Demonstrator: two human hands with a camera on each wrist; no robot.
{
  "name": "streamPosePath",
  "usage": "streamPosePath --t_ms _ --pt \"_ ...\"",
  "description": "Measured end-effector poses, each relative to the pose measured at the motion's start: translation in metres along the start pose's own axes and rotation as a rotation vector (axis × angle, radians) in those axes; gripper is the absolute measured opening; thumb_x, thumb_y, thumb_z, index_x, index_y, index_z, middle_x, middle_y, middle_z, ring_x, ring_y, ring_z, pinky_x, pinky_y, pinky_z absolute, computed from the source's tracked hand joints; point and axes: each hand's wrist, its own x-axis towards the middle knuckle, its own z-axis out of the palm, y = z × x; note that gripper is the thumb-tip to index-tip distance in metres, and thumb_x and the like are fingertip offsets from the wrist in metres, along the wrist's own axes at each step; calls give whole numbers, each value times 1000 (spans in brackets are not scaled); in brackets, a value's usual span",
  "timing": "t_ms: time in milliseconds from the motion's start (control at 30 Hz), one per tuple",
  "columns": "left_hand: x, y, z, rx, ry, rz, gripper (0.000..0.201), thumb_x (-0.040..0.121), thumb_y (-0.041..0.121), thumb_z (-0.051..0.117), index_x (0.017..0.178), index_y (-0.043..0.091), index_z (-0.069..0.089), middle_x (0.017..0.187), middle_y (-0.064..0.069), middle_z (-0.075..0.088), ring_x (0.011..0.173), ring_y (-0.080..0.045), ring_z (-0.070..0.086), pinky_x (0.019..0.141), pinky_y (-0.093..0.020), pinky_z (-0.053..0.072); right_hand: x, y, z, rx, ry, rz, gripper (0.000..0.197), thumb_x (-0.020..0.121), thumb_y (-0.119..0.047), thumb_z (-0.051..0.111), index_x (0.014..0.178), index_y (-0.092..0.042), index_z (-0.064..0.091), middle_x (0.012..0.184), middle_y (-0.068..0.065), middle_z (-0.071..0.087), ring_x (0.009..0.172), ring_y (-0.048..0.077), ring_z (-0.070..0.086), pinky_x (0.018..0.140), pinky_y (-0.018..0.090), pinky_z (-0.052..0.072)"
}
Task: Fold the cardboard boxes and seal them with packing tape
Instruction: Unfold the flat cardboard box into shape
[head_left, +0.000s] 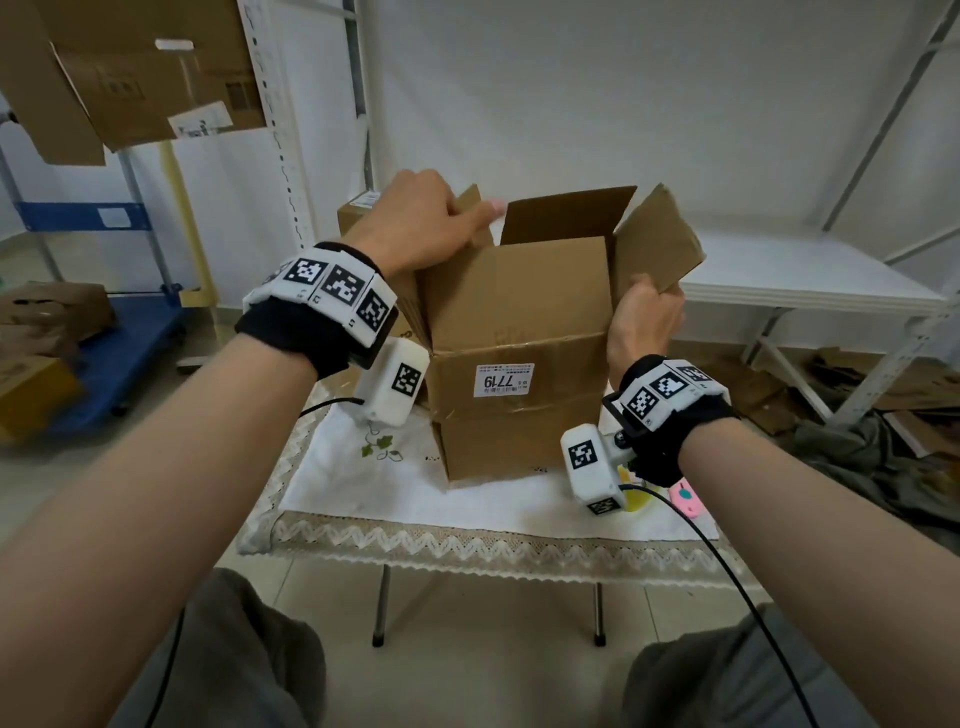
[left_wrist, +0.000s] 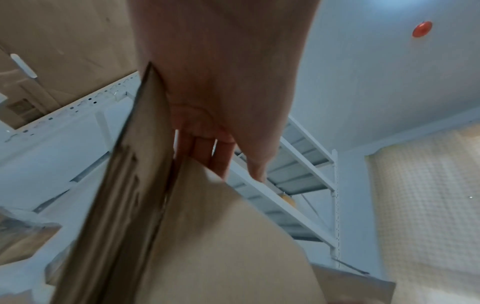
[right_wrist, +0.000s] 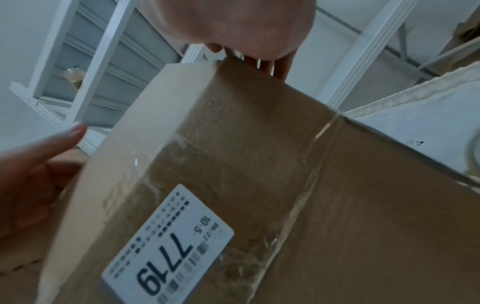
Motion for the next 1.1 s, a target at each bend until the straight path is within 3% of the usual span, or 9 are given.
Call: streamPosePath --t_ms 100,300,467,600,667,767,900,1033,1100 --pt "3 7 -9 -38 73 11 57 99 58 46 90 14 79 84 -6 72 80 -19 68 85 -34 54 -4 -8 -4 -6 8 -38 17 94 -17 44 85 -24 56 85 -4 58 80 17 54 87 41 45" --pt "10 4 -11 146 161 -110 45 98 44 52 91 2 65 98 -15 64 89 -32 63 85 -44 55 -19 -11 1 -46 -125 -167 18 85 -21 43 83 -23 61 86 -1 66 85 24 61 86 49 52" --pt "4 -17 -9 19 52 -105 32 97 32 59 90 6 77 83 -8 71 73 -18 63 63 -22 45 -30 11 7 -92 -233 -120 42 83 -23 42 118 -15 62 105 3 67 99 26 62 96 53 50" --pt "-9 -29 -13 -178 7 -13 18 95 25 66 108 19 77 105 7 71 93 -2 61 75 -10 41 -27 30 7 -39 -304 -116 64 80 -24 44 144 -22 44 136 2 56 124 21 54 107 48 47" --pt "-15 -35 -15 -228 -30 17 21 92 24 70 113 23 75 108 8 70 103 -6 62 82 -13 45 -28 29 4 -6 -281 -193 62 85 -20 49 147 -25 40 140 -2 51 127 15 52 106 39 48" --pt "-19 -42 -16 -169 -103 33 34 85 40 75 116 26 72 111 8 69 106 -9 62 84 -18 47 -22 26 1 68 -217 -342 65 91 1 51 149 -23 38 128 -18 45 115 -15 47 90 12 45" --pt "-21 -45 -12 -44 -164 2 77 67 79 60 122 27 68 119 6 66 103 -10 57 83 -24 42 -17 27 4 52 -212 -434 68 85 6 44 145 -27 45 136 -16 48 127 -4 44 105 19 41" --pt "-11 -50 -3 147 -228 -47 92 64 73 74 140 26 53 137 0 59 117 -18 56 99 -36 43 -16 32 7 74 -220 -457 66 80 10 42 134 -24 57 136 -14 53 125 -13 41 103 6 30" --pt "-1 -47 6 368 -199 -51 105 62 68 81 148 28 39 146 -2 51 134 -26 47 115 -50 26 -15 33 9 95 -223 -471 65 79 12 42 132 -20 59 134 -13 55 126 -11 43 106 9 32"
